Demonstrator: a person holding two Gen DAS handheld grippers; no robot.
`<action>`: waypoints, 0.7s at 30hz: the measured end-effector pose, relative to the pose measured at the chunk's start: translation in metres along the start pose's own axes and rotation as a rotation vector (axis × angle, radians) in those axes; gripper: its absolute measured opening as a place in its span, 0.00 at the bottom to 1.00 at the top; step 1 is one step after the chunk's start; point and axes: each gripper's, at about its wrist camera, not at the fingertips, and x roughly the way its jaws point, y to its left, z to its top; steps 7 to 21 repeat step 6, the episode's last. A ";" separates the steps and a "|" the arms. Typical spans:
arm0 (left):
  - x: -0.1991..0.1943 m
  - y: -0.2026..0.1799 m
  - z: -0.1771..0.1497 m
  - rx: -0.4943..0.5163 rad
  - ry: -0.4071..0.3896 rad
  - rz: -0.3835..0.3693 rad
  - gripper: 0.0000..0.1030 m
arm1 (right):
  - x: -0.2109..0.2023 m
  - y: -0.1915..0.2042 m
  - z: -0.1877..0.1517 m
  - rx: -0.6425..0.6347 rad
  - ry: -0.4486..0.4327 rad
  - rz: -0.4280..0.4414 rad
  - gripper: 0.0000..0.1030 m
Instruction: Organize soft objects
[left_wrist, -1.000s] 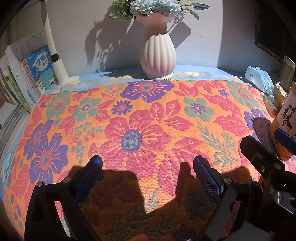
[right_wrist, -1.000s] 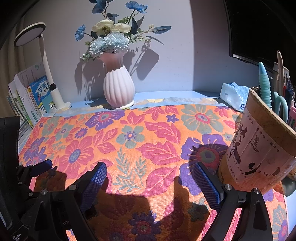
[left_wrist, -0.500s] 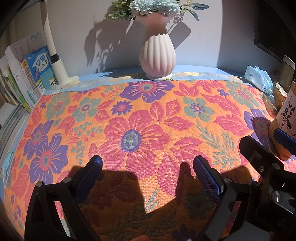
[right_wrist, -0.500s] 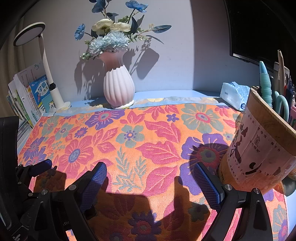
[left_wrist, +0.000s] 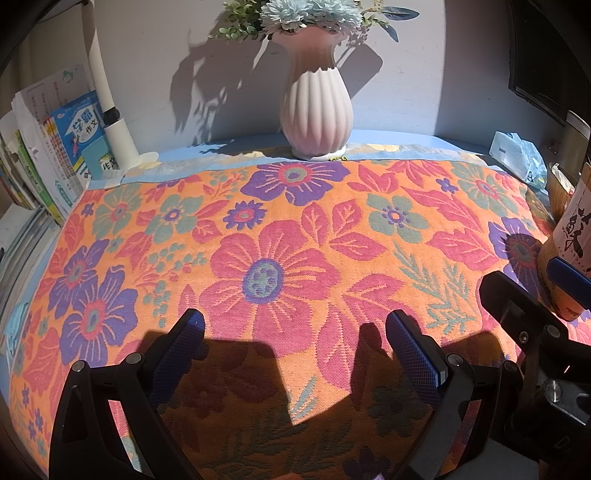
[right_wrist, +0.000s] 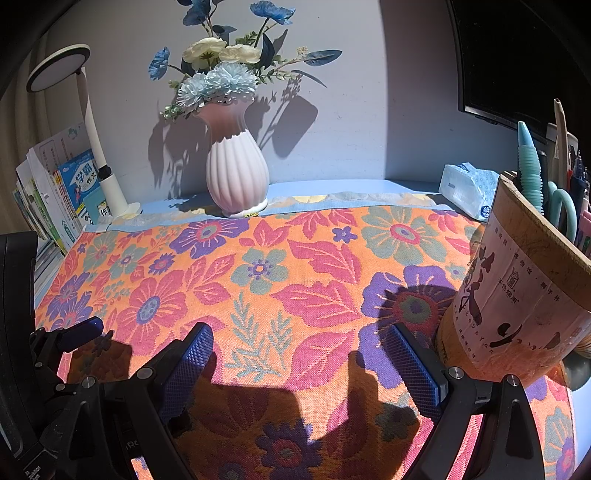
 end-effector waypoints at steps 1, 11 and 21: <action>-0.001 0.000 0.000 0.002 -0.008 0.008 0.96 | 0.001 0.000 -0.001 0.001 0.000 0.001 0.91; -0.007 -0.001 0.002 0.027 -0.053 0.054 0.96 | 0.002 -0.003 -0.004 0.013 0.003 0.005 0.91; -0.007 -0.001 0.002 0.027 -0.053 0.054 0.96 | 0.002 -0.003 -0.004 0.013 0.003 0.005 0.91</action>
